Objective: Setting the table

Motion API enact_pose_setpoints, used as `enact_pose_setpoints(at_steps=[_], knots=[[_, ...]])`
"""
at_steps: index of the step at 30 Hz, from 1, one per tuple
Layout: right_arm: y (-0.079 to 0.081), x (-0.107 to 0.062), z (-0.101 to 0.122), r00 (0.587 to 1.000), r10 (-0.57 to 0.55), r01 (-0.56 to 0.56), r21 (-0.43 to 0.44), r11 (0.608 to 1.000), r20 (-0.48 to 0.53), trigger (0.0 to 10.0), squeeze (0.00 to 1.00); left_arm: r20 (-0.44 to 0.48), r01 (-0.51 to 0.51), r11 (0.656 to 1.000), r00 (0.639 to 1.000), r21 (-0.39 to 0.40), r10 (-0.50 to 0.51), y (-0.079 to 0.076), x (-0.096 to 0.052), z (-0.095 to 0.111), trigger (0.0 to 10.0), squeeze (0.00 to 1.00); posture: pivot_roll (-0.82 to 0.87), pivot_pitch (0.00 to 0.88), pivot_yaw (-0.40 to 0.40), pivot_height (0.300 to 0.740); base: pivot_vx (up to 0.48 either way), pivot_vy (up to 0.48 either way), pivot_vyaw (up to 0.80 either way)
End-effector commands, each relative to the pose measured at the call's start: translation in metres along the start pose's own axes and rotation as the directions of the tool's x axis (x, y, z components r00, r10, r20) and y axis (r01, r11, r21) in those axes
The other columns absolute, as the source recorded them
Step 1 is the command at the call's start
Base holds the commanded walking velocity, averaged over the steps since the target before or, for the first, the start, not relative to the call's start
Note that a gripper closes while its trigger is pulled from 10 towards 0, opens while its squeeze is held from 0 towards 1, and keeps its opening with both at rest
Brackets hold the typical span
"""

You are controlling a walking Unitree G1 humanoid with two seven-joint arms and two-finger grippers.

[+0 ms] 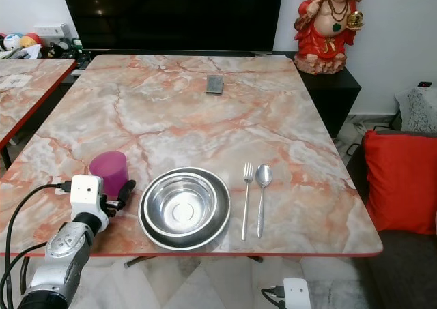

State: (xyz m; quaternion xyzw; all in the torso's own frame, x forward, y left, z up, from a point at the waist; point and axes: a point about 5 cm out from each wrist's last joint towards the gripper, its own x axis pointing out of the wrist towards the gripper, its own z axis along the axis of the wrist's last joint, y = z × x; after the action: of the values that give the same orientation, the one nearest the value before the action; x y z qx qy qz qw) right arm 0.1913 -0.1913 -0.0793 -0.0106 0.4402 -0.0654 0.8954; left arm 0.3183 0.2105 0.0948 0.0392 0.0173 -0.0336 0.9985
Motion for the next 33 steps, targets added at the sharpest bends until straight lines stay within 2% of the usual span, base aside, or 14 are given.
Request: enact_pose_setpoints(at_steps=[1, 6, 12, 23, 28, 30, 33], knots=[[0.001, 0.000, -0.001, 1.000, 0.003, -0.002, 0.011, 1.000, -0.010, 10.0, 0.00, -0.037, 0.022, 1.000, 0.999, 0.009, -0.022, -0.001, -0.003, -0.007, 10.0, 0.00, -0.04, 0.104, 0.000, 0.740, 0.000, 0.000, 0.00], [0.002, 0.000, -0.001, 1.000, 0.002, -0.002, 0.010, 1.000, -0.009, 10.0, 0.00, -0.055, 0.077, 0.997, 0.996, 0.005, -0.077, -0.006, -0.009, -0.010, 10.0, 0.00, -0.04, 0.105, 0.000, 0.740, 0.000, 0.000, 0.00], [0.002, 0.000, -0.001, 1.000, 0.004, -0.004, 0.009, 1.000, -0.009, 10.0, 0.00, -0.058, 0.073, 0.997, 0.996, 0.006, -0.073, -0.004, -0.013, -0.011, 10.0, 0.00, -0.03, 0.105, 0.000, 0.740, 0.000, 0.000, 0.00], [0.002, 0.000, -0.001, 1.000, 0.007, -0.007, 0.004, 1.000, -0.009, 10.0, 0.00, -0.092, 0.083, 0.995, 0.993, 0.052, -0.078, 0.001, -0.020, -0.011, 10.0, 0.00, -0.03, 0.104, 0.000, 0.740, 0.000, 0.000, 0.00], [0.002, 0.000, -0.001, 1.000, 0.011, -0.011, -0.006, 1.000, -0.009, 10.0, 0.00, -0.115, 0.080, 0.997, 0.990, 0.024, -0.077, 0.001, -0.022, -0.013, 10.0, 0.00, -0.03, 0.096, 0.001, 0.740, 0.000, 0.000, 0.00], [0.002, 0.000, -0.001, 1.000, 0.012, -0.012, -0.007, 1.000, -0.009, 10.0, 0.00, -0.143, 0.081, 0.996, 0.986, -0.039, -0.086, -0.001, -0.023, -0.017, 10.0, 0.00, -0.03, 0.092, 0.001, 0.740, 0.000, 0.000, 0.00], [0.002, 0.000, -0.001, 1.000, 0.012, -0.012, -0.008, 1.000, -0.009, 10.0, 0.00, -0.156, 0.077, 0.994, 0.984, -0.078, -0.088, -0.002, -0.024, -0.019, 10.0, 0.00, -0.03, 0.090, 0.000, 0.740, 0.000, 0.000, 0.00]])
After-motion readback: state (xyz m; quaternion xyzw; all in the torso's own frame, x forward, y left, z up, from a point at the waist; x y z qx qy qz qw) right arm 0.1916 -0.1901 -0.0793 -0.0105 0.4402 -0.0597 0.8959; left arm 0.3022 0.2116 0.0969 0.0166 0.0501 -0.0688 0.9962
